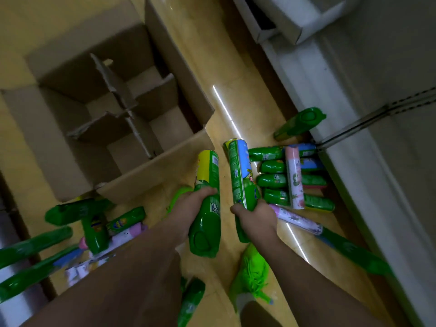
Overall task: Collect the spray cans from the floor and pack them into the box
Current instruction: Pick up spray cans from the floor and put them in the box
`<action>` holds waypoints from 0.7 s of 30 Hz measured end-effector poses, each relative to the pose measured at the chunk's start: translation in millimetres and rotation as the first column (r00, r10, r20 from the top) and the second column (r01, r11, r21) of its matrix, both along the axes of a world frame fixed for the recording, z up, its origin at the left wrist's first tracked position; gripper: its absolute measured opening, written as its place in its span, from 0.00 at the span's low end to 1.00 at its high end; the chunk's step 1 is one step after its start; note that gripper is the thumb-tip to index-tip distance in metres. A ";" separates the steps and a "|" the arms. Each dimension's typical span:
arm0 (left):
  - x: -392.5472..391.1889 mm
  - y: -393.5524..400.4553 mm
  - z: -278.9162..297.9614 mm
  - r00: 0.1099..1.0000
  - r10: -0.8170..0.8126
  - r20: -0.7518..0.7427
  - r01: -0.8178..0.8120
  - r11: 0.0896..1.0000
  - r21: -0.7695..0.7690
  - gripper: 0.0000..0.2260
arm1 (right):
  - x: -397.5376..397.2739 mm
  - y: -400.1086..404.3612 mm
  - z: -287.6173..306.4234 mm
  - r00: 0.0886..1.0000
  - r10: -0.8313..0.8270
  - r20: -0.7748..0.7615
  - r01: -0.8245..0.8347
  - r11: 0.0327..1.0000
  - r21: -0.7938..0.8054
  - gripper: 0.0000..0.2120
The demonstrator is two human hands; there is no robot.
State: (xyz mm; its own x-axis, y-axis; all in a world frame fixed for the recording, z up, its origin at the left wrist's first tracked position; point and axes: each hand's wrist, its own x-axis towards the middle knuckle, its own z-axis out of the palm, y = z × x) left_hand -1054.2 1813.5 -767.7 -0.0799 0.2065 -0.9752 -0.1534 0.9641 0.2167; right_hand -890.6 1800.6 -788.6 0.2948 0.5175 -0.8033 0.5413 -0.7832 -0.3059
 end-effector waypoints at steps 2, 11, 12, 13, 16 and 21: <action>-5.9 6.5 39.5 0.999 0.040 0.035 -0.041 0.999 0.029 0.17 | -0.9 12.3 32.0 0.999 0.051 -0.014 -0.050 0.997 0.053 0.18; -66.0 69.4 124.8 0.987 0.156 -0.043 -0.147 0.974 0.173 0.18 | -46.0 87.7 124.9 0.929 0.365 0.065 -0.371 0.916 0.155 0.27; -74.8 79.8 124.7 0.986 0.152 -0.068 -0.138 0.975 0.174 0.18 | -56.8 99.4 125.9 0.911 0.405 0.079 -0.412 0.902 0.131 0.28; -83.7 90.1 124.8 0.986 0.143 -0.087 -0.127 0.978 0.166 0.19 | -68.2 111.2 126.4 0.890 0.447 0.088 -0.455 0.885 0.102 0.28; -109.4 117.4 113.2 0.990 0.107 -0.087 -0.096 0.987 0.128 0.16 | -97.0 144.8 122.5 0.836 0.541 0.095 -0.545 0.838 0.027 0.26; -138.9 158.6 69.2 0.998 0.000 -0.057 0.001 1.000 0.017 0.21 | -133.5 194.3 97.2 0.748 0.652 0.122 -0.644 0.758 -0.105 0.24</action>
State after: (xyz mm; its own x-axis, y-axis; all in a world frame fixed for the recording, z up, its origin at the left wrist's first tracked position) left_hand -1193.1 1972.1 -698.5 -0.1354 0.2229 -0.9654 -0.1397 0.9603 0.2413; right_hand -1024.1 1994.9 -691.3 0.0166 0.5845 -0.8112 0.9583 -0.2409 -0.1540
